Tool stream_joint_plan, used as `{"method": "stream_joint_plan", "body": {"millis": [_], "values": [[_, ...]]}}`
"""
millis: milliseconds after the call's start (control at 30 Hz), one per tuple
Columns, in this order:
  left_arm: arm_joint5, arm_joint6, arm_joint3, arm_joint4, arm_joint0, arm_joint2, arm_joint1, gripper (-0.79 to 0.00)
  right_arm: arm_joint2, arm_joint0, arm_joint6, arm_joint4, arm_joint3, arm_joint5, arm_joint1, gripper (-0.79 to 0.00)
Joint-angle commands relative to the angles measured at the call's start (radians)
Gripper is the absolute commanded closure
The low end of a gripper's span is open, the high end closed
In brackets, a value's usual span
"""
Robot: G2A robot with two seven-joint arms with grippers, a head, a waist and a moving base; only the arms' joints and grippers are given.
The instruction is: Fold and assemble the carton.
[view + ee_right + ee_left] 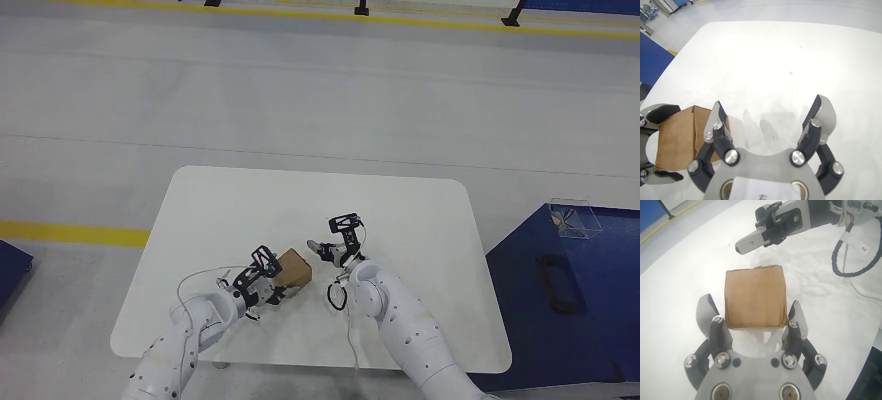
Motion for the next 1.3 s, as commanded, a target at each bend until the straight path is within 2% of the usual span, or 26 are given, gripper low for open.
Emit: {"method": "stream_joint_plan", "body": {"millis": [0,200,267,433,533,767,1267], "values": [[0.003,-0.002,0.002,-0.004,-0.001,0.001,0.0,0.0,0.0,0.0,0.0,0.0,0.0,0.0,0.0,-0.785],[0.006,-0.015,-0.039,-0.03,0.015,-0.007,0.002,0.0,0.009,-0.007,-0.005,0.001,-0.007,0.003,0.003,-0.785],[0.007,-0.029,-0.074,-0.048,0.03,-0.021,0.005,0.0,0.042,-0.02,-0.042,0.004,-0.029,0.043,0.01,-0.785],[0.019,-0.101,-0.227,-0.082,0.097,-0.073,0.019,0.0,0.126,-0.09,-0.108,-0.013,-0.135,0.067,0.037,-0.785],[0.056,-0.161,-0.337,-0.112,0.147,-0.111,0.026,0.0,0.175,-0.144,-0.12,-0.043,-0.217,0.091,0.053,-0.785],[0.118,-0.283,-0.532,-0.185,0.227,-0.128,0.03,0.0,0.261,-0.231,-0.07,-0.04,-0.364,0.067,0.079,-0.785],[0.118,-0.283,-0.532,-0.185,0.227,-0.128,0.03,0.0,0.261,-0.231,-0.07,-0.04,-0.364,0.067,0.079,-0.785]]}}
